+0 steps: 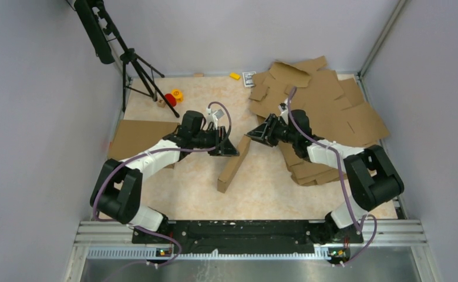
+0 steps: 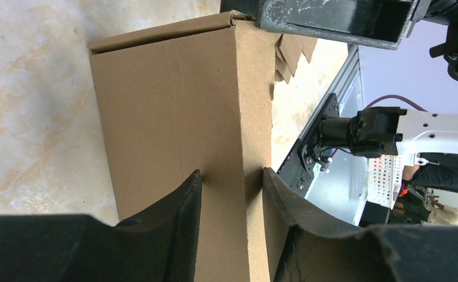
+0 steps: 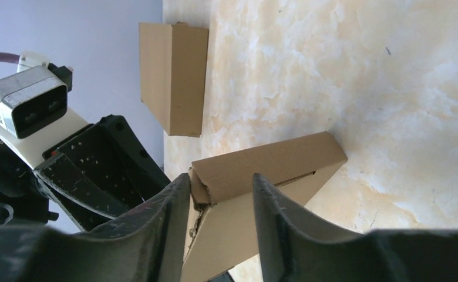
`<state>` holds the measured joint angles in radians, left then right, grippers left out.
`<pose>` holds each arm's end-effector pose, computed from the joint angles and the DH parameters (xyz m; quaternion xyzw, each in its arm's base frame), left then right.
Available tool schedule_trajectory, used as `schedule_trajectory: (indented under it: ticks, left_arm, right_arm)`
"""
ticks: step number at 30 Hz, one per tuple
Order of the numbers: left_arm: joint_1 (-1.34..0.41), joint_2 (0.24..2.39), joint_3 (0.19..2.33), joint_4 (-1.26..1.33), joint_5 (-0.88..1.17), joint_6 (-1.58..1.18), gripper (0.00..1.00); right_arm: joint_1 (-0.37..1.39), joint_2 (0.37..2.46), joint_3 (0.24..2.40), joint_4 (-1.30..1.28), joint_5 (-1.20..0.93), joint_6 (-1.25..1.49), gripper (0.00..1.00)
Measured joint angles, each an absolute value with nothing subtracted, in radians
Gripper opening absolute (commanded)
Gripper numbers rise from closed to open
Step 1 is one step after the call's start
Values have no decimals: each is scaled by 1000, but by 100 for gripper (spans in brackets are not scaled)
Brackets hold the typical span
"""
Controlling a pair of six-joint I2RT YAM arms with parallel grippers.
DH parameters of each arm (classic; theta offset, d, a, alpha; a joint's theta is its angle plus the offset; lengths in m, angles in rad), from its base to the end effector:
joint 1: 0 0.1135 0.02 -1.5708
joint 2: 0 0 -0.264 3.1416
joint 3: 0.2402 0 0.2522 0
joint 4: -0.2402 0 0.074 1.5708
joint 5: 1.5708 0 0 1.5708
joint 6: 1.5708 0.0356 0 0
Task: Fold the paper box
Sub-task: Adjust the paper box at the center of the board.
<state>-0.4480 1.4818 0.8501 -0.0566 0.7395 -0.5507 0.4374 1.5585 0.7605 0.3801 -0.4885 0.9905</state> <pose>0.2664 -0.1547 0.2165 0.1109 0.8499 -0.4776 0.1931 0.2892 0.1537 0.2012 0.0953 0.8186 0.4996 0.2669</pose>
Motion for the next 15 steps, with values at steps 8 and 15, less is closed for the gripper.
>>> schedule_trajectory:
  ticks: [8, 15]
  left_arm:
    - [-448, 1482, 850, -54, 738, -550, 40]
    - [-449, 1482, 850, -53, 736, -548, 41]
  right_arm:
    - [433, 1613, 745, 517, -545, 1024, 27]
    - [430, 1613, 706, 585, -541, 1022, 25]
